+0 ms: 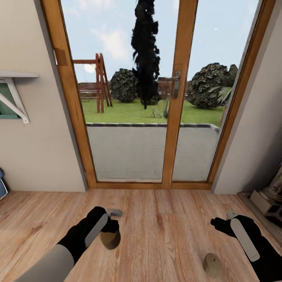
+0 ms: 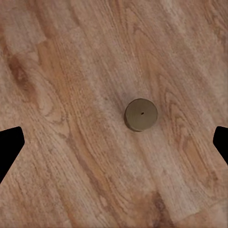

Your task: Place each of the two pumpkins and all three candles from the living room inside a cabinet in the living room (use any cabinet), then make sure every cabinet is closed, and position the cauldron so it is next to a table in the living room.

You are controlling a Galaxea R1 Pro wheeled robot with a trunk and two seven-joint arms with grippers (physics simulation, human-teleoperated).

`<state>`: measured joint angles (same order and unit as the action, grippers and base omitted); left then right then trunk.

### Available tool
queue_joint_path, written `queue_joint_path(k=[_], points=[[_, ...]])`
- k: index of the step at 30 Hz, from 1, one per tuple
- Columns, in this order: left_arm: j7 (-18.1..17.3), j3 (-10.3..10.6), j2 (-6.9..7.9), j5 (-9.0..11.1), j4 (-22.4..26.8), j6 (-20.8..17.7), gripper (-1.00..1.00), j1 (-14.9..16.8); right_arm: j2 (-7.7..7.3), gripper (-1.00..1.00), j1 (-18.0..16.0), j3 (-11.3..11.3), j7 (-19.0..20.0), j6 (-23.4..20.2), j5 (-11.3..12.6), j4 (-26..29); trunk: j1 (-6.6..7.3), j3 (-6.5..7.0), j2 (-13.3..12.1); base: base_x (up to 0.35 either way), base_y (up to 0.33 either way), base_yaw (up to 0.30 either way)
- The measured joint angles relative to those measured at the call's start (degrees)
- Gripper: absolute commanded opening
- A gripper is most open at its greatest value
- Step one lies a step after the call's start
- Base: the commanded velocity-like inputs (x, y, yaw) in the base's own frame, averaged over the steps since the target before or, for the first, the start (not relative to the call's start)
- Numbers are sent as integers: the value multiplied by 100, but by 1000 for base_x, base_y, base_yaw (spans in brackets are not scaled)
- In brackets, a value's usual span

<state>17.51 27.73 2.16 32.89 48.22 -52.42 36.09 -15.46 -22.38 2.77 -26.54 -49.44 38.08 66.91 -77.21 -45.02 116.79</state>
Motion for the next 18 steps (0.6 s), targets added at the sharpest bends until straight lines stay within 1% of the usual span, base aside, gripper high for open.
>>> queue_joint_path(k=[1,2,3,6,8,9,10,12,13,14,16,18], points=[[97,-3,-8,21,240,-244,-100,8,3,100,0,-6,0,-1,-1,0,0,0,0,0,-7,0],[137,-4,-13,55,342,-350,-100,11,4,100,0,-9,0,-1,-1,0,0,-1,0,0,-5,0],[187,-4,-25,35,494,-524,-100,20,6,100,0,-15,2,-1,-1,0,0,0,0,0,-4,0],[251,-1,-39,41,704,-745,-100,33,13,100,0,-35,10,1,5,-3,0,-1,0,0,-1,0],[263,1,-48,33,775,-748,-100,34,14,100,0,-238,42,6,26,-39,0,-1,0,0,-71,0],[269,1,-48,22,797,-748,-100,32,16,100,-1,-444,221,4,48,-97,0,-1,0,0,-133,0],[269,1,-47,33,804,-748,-100,30,11,100,-3,-508,322,1,36,-132,0,-1,0,0,-148,0],[271,1,-46,50,820,-746,-100,17,-1,100,-23,-648,736,-3,14,-428,0,-1,0,0,-95,0],[271,1,-46,45,825,-747,-100,13,-5,100,-32,-667,816,-3,4,-557,0,-1,0,0,-54,0],[272,3,-48,38,839,-749,-100,6,-11,100,-51,-694,924,6,-11,-840,0,-1,0,0,-43,0],[273,7,-55,43,878,-747,-100,1,-14,100,-96,-714,991,28,-24,-1129,0,-1,0,0,-25,0],[276,19,-73,27,993,-746,-100,10,-18,100,-264,-735,1052,81,-38,-1570,0,-1,0,0,-13,0]])
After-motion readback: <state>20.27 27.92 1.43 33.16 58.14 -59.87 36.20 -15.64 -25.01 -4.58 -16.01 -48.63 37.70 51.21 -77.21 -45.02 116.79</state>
